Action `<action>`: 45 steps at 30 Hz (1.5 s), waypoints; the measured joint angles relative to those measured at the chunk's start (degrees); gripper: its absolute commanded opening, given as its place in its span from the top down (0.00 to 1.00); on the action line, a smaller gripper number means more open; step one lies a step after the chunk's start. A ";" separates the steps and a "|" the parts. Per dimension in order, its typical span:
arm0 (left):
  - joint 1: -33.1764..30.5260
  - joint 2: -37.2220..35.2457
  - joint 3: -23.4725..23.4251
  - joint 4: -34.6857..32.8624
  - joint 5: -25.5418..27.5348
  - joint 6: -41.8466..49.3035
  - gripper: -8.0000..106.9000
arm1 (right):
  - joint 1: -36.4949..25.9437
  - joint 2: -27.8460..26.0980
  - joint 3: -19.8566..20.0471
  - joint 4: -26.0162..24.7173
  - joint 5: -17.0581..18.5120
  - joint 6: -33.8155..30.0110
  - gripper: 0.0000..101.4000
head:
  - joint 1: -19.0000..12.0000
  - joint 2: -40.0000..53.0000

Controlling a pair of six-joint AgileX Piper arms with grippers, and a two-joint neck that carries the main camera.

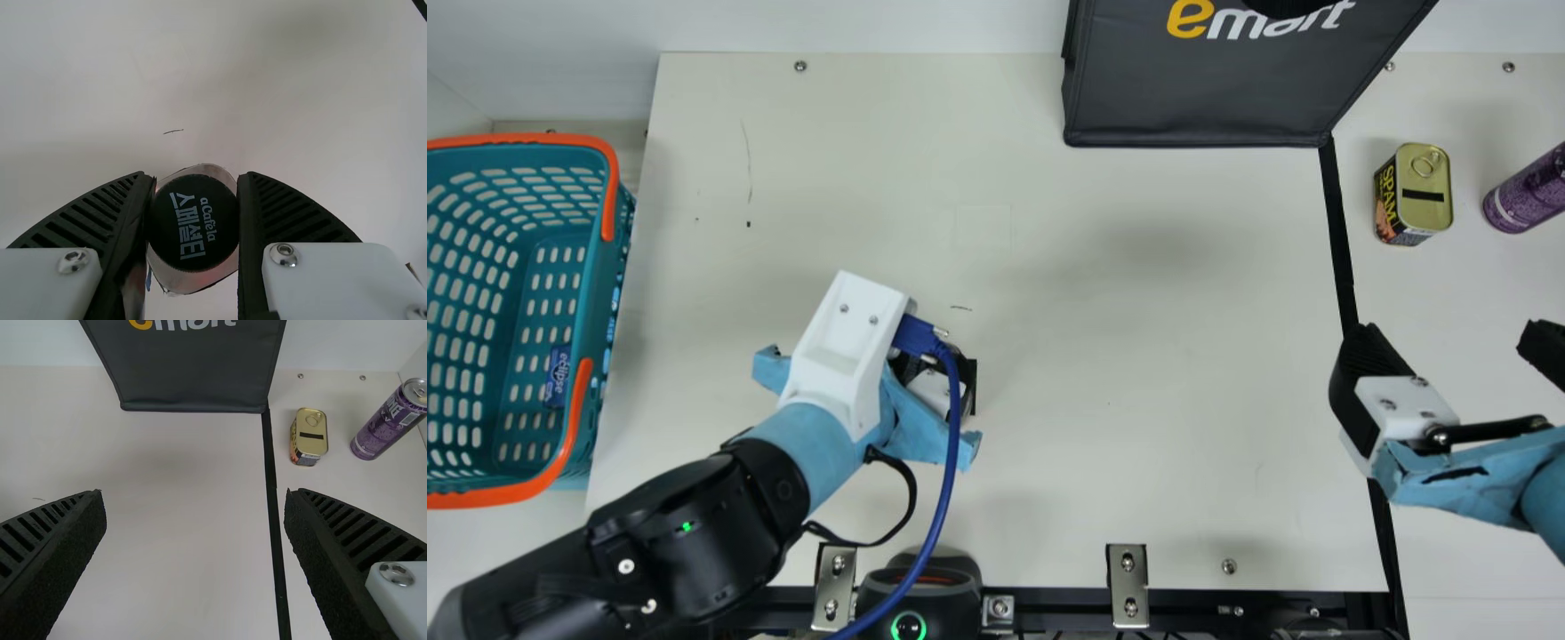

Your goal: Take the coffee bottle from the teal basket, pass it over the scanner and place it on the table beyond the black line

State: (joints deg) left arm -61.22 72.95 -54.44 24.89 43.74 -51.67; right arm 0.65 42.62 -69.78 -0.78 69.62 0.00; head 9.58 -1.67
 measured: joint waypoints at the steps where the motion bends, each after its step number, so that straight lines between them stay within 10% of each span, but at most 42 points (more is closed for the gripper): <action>1: 0.27 0.26 0.11 -0.11 -0.28 0.50 0.81 | 0.00 0.00 0.00 0.00 0.00 0.00 0.06 | 0.00 0.00; 24: 2.49 1.28 1.01 -2.52 -2.01 5.26 0.15 | 0.00 0.00 0.00 0.00 -0.05 0.00 0.06 | 0.00 0.00; 45: 8.92 -14.06 4.50 -11.73 11.57 22.39 0.15 | 0.00 0.00 0.00 0.00 -0.05 0.00 0.06 | 0.00 0.09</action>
State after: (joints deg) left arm -52.29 58.89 -49.95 13.16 55.31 -29.28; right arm 0.65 42.62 -69.78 -0.78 69.57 0.00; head 9.58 -1.58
